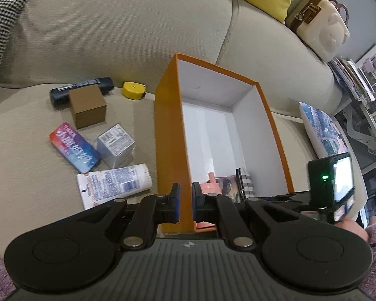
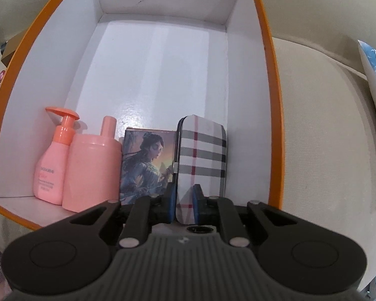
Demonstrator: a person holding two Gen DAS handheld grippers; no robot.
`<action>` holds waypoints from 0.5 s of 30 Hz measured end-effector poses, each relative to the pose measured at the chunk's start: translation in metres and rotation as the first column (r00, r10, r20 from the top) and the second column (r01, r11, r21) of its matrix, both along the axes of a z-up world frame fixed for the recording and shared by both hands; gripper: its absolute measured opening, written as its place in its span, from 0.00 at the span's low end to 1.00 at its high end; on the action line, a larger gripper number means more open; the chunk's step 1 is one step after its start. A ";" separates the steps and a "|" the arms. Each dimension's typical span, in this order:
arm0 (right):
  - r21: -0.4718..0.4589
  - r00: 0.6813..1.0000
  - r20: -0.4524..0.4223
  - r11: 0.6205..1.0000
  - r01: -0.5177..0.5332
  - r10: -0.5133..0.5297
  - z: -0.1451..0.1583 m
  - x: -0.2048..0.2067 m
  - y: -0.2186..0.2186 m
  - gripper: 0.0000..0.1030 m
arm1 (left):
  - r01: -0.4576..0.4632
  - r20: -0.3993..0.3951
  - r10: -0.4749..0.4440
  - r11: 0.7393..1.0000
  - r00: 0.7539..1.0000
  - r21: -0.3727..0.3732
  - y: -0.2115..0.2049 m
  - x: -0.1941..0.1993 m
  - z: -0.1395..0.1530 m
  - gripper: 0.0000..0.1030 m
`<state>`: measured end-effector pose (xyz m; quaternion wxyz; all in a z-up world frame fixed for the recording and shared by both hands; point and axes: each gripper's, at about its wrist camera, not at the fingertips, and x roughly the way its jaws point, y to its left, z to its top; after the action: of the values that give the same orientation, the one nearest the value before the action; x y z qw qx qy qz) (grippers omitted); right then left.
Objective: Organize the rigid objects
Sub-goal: 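Withdraw both grippers from the shoebox toward the small items on the sofa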
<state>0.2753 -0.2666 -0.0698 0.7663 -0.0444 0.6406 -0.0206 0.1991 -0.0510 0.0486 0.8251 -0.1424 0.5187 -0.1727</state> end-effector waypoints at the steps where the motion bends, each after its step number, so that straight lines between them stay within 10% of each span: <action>1: 0.005 1.000 0.013 1.000 0.001 -0.002 0.002 -0.001 0.001 0.13 | -0.001 0.002 0.001 1.000 1.000 0.004 0.002 -0.002 0.001 0.08; 15: 0.177 0.910 0.409 0.972 -0.153 0.069 0.111 -0.078 0.043 0.39 | -0.003 0.142 -0.005 0.998 0.990 0.060 0.009 -0.042 0.015 0.20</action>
<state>0.1970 -0.2236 0.0408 0.8813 0.0034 0.4656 0.0808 0.1574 -0.0418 0.0632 0.8639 -0.1044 0.4636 -0.1671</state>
